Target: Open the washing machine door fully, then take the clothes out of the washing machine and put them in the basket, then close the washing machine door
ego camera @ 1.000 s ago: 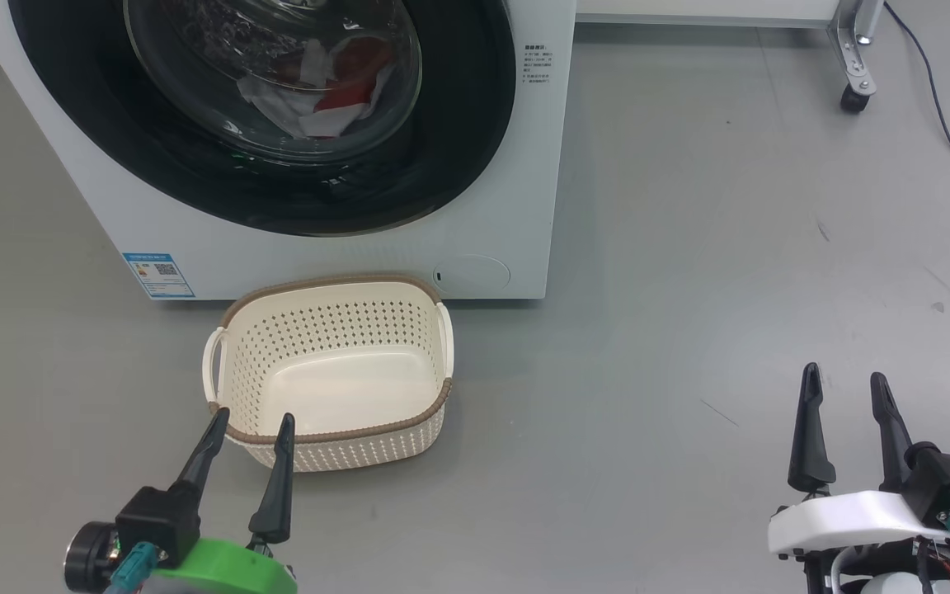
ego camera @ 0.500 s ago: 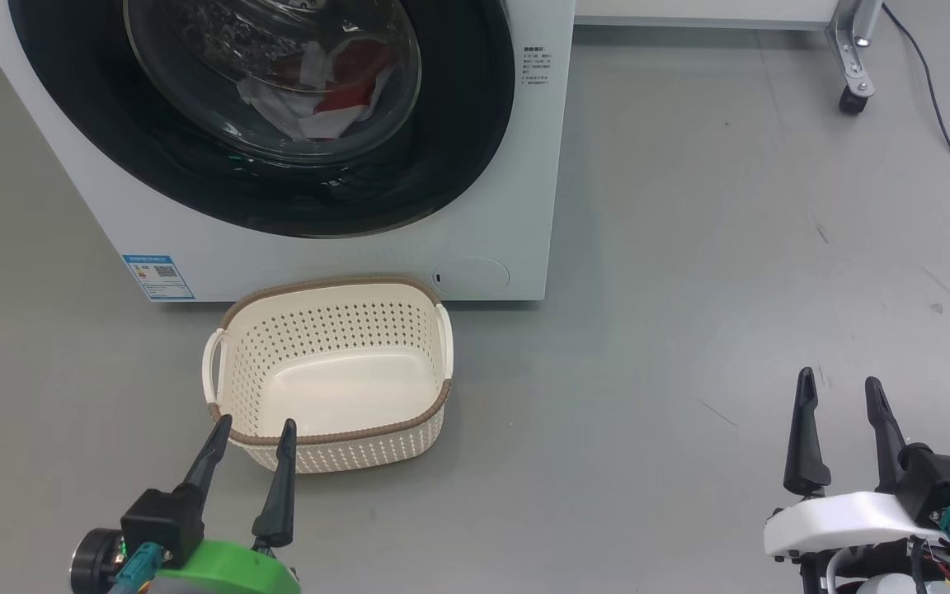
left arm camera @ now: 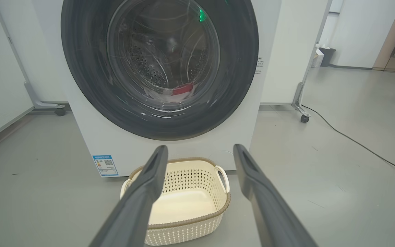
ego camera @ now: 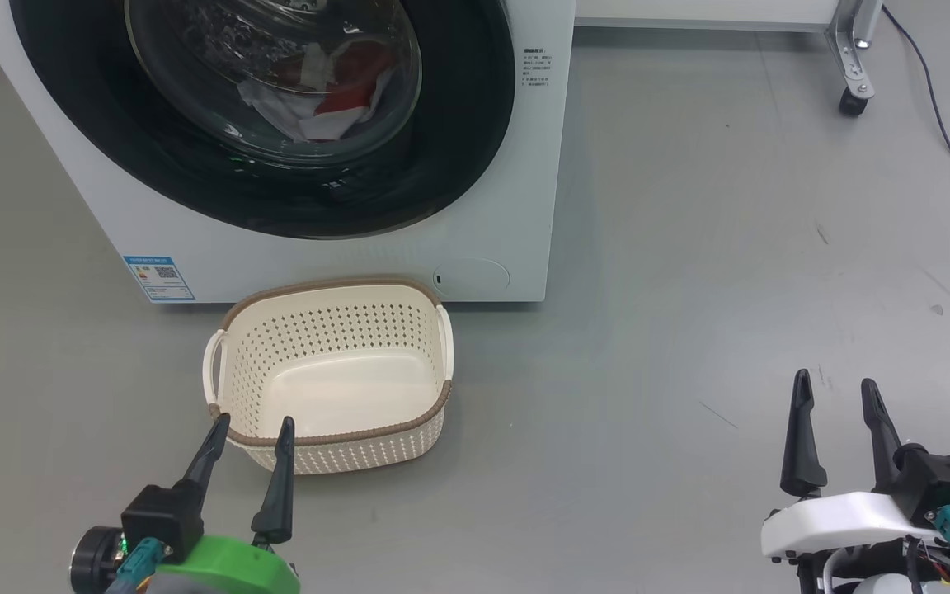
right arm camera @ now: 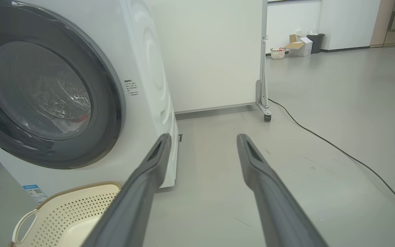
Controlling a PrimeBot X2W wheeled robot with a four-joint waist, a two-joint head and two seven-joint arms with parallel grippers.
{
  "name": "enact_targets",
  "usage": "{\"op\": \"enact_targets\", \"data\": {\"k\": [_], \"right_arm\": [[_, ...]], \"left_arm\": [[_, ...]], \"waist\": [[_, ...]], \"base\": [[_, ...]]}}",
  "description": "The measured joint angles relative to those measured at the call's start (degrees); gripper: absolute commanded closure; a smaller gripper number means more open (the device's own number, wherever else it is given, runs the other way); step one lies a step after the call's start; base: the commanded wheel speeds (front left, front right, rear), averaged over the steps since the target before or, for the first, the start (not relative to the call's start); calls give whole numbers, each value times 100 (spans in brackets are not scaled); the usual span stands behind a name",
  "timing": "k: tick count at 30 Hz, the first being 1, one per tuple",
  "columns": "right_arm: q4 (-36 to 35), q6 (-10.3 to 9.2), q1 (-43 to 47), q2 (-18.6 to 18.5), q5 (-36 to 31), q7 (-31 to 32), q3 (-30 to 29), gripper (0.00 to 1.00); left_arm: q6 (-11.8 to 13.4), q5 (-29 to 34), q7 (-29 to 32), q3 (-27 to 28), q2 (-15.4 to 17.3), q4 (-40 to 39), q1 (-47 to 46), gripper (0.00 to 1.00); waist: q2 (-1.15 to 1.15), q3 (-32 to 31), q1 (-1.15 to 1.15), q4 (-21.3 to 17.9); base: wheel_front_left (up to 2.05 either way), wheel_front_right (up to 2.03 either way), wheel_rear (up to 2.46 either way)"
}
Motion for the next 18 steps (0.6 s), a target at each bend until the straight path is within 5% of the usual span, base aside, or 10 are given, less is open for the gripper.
{"op": "enact_targets", "data": {"k": [18], "right_arm": [[48, -8, -69, -2, 0, -1, 30, 0]], "left_arm": [[-54, 77, 0, 36, -34, 71, -35, 0]], "waist": [[0, -14, 0, 22]], "base": [[0, 0, 0]]}}
